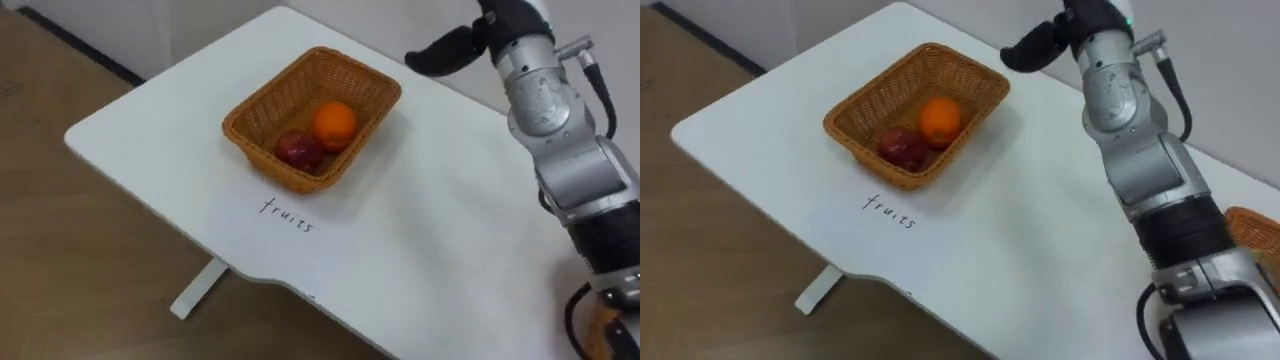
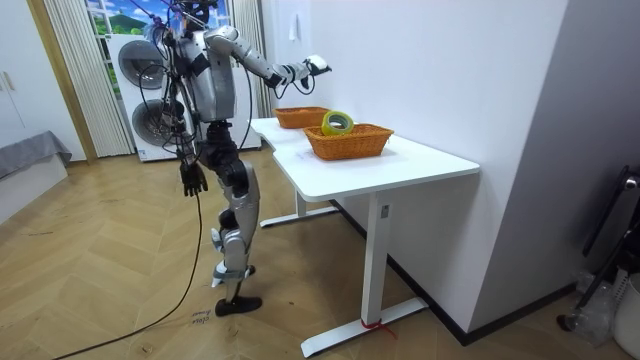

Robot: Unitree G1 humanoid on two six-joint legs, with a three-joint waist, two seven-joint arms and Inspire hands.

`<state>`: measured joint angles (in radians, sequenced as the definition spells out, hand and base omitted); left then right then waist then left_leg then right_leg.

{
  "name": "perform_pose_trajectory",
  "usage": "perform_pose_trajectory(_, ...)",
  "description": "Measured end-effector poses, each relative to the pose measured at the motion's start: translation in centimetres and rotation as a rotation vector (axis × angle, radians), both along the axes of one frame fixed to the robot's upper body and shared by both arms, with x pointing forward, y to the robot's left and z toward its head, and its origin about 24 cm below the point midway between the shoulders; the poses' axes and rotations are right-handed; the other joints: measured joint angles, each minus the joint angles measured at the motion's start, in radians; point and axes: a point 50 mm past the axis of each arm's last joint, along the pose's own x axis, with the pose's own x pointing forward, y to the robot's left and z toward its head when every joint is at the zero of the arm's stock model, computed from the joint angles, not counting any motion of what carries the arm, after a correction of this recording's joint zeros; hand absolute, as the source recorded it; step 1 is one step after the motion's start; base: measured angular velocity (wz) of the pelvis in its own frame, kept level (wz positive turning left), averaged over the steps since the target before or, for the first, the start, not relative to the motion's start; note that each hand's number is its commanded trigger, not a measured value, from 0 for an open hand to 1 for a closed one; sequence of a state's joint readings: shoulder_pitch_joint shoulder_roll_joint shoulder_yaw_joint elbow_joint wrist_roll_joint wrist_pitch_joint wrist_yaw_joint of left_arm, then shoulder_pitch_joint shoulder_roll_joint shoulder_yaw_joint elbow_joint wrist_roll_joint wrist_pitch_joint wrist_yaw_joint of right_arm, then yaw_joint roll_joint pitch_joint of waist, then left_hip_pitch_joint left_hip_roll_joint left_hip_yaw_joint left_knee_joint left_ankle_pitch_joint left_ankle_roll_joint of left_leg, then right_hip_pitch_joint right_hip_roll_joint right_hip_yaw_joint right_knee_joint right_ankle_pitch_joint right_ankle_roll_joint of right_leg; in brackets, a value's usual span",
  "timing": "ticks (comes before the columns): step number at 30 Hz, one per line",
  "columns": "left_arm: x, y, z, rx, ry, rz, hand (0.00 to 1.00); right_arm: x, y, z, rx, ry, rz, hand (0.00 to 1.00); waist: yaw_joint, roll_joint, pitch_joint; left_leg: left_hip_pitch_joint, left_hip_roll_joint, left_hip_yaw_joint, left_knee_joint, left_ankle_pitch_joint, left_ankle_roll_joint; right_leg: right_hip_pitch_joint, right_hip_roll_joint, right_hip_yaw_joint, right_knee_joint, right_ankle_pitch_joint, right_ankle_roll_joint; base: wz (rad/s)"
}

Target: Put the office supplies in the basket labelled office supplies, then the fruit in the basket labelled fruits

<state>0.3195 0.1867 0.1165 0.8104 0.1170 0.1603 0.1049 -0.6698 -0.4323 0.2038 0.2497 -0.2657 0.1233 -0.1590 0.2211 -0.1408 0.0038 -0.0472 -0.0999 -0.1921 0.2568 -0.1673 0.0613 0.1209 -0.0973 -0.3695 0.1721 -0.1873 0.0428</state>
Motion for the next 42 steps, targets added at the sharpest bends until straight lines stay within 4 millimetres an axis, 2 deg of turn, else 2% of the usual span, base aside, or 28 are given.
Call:
perform_pose_trajectory(3,2.5,0.1,0.5,-0.012,-0.105,0.033,0.0,-1.3,-1.1,0.9,-0.002,-0.077,-0.025,0.0,-0.031,0.003,-0.0064,0.013,0.005,0.016,-0.011,0.003,0.0,-0.001,0.001,0.011,0.004,0.0,-0.001,-0.17)
perform_pose_trajectory(9,4.9,-0.5,0.9,-0.068,-0.234,0.099,0.0,-1.8,-3.0,1.9,0.017,-0.139,-0.081,0.0,-0.088,0.007,-0.004,0.053,0.015,0.062,-0.043,0.009,0.003,0.0,0.001,0.059,0.016,0.003,-0.002,-0.24)
perform_pose_trajectory(13,5.8,-0.8,1.2,-0.107,-0.292,0.124,0.0,-2.5,-4.7,3.4,0.029,-0.226,-0.159,0.0,-0.133,0.009,-0.0039,0.058,0.018,0.077,-0.049,0.008,0.003,-0.003,0.003,0.07,0.015,0.004,-0.002,-0.07)
perform_pose_trajectory(17,6.4,-0.9,1.6,-0.125,-0.341,0.14,0.0,-3.2,-5.2,4.7,0.022,-0.319,-0.185,0.0,-0.142,0.016,-0.0035,0.081,0.026,0.101,-0.059,0.008,0.003,-0.001,0.008,0.097,0.013,0.004,-0.002,-0.2)
perform_pose_trajectory(20,7.0,-0.8,2.0,-0.122,-0.38,0.129,0.0,-3.7,-5.4,5.3,0.01,-0.362,-0.197,0.0,-0.161,0.017,-0.0029,0.091,0.032,0.117,-0.071,0.008,0.002,0.0,0.012,0.113,0.013,0.004,-0.003,-0.15)
perform_pose_trajectory(22,7.4,-0.9,2.2,-0.119,-0.4,0.118,0.0,-4.3,-6.4,5.3,0.011,-0.387,-0.22,0.0,-0.172,0.018,-0.0025,0.096,0.034,0.124,-0.074,0.007,0.001,0.0,0.013,0.12,0.014,0.004,-0.003,-0.08)
perform_pose_trajectory(27,6.7,-1.2,1.9,-0.116,-0.378,0.103,0.0,-5.3,-8.2,4.4,0.04,-0.387,-0.284,0.0,-0.195,0.02,-0.002,0.115,0.041,0.162,-0.092,0.006,0.002,-0.006,0.017,0.154,0.015,0.005,-0.003,-0.24)
perform_pose_trajectory(33,6.1,-1.1,1.6,-0.121,-0.354,0.109,0.0,-7.4,-10.3,4.6,0.033,-0.475,-0.396,0.0,-0.227,0.022,-0.0034,0.131,0.058,0.218,-0.107,0.001,-0.003,-0.023,0.033,0.219,0.016,0.012,-0.011,-0.31)
perform_pose_trajectory(34,5.9,-1.2,1.5,-0.126,-0.35,0.111,0.0,-7.8,-10.8,4.7,0.037,-0.492,-0.416,0.0,-0.242,0.024,-0.0048,0.136,0.062,0.222,-0.106,-0.003,-0.005,-0.022,0.036,0.226,0.015,0.013,-0.013,-0.25)
perform_pose_trajectory(38,5.3,-0.9,1.4,-0.134,-0.346,0.136,0.0,-9.3,-12.5,4.4,0.048,-0.53,-0.497,0.0,-0.255,0.026,-0.0054,0.156,0.075,0.258,-0.107,-0.011,-0.011,-0.017,0.049,0.25,0.015,0.016,-0.017,-0.29)
perform_pose_trajectory(42,5.0,-0.7,1.2,-0.153,-0.348,0.167,0.0,-10.3,-13.8,4.1,0.065,-0.568,-0.576,0.0,-0.29,0.031,-0.0069,0.16,0.089,0.291,-0.109,-0.017,-0.019,-0.029,0.06,0.26,0.017,0.021,-0.026,-0.24)
